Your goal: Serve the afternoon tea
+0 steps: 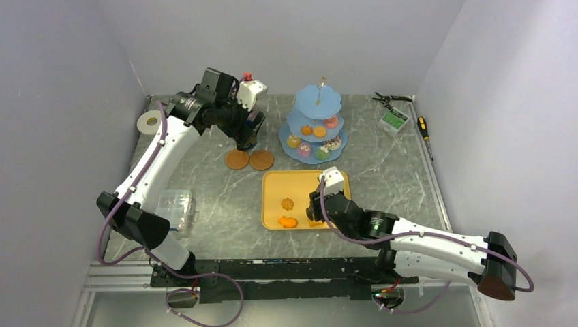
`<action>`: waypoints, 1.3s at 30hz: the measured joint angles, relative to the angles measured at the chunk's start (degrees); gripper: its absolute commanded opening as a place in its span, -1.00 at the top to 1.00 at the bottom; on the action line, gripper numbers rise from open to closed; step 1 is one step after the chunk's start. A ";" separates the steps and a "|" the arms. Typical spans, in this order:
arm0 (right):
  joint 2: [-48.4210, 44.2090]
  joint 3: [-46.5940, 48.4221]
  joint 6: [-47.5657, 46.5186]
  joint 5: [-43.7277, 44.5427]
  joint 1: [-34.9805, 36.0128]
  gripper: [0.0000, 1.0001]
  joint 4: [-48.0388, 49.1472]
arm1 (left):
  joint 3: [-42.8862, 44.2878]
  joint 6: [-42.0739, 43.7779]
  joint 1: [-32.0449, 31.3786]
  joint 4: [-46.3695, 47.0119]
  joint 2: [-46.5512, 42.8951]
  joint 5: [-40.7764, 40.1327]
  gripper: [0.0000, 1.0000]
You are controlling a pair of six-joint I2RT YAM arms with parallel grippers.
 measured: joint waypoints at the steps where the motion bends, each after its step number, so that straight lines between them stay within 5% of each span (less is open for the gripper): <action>1: 0.28 0.00 0.48 0.74 0.63 -0.08 -0.31 | 0.00 0.00 0.00 0.00 0.00 0.00 -0.87; 14: 0.94 0.35 7.10 10.10 7.52 -0.14 -1.62 | 0.00 0.04 0.00 0.02 0.00 -0.02 -0.87; 39: 0.37 -0.90 9.99 11.17 7.93 -0.20 -2.34 | 0.00 0.39 0.04 0.02 0.00 -0.02 -0.87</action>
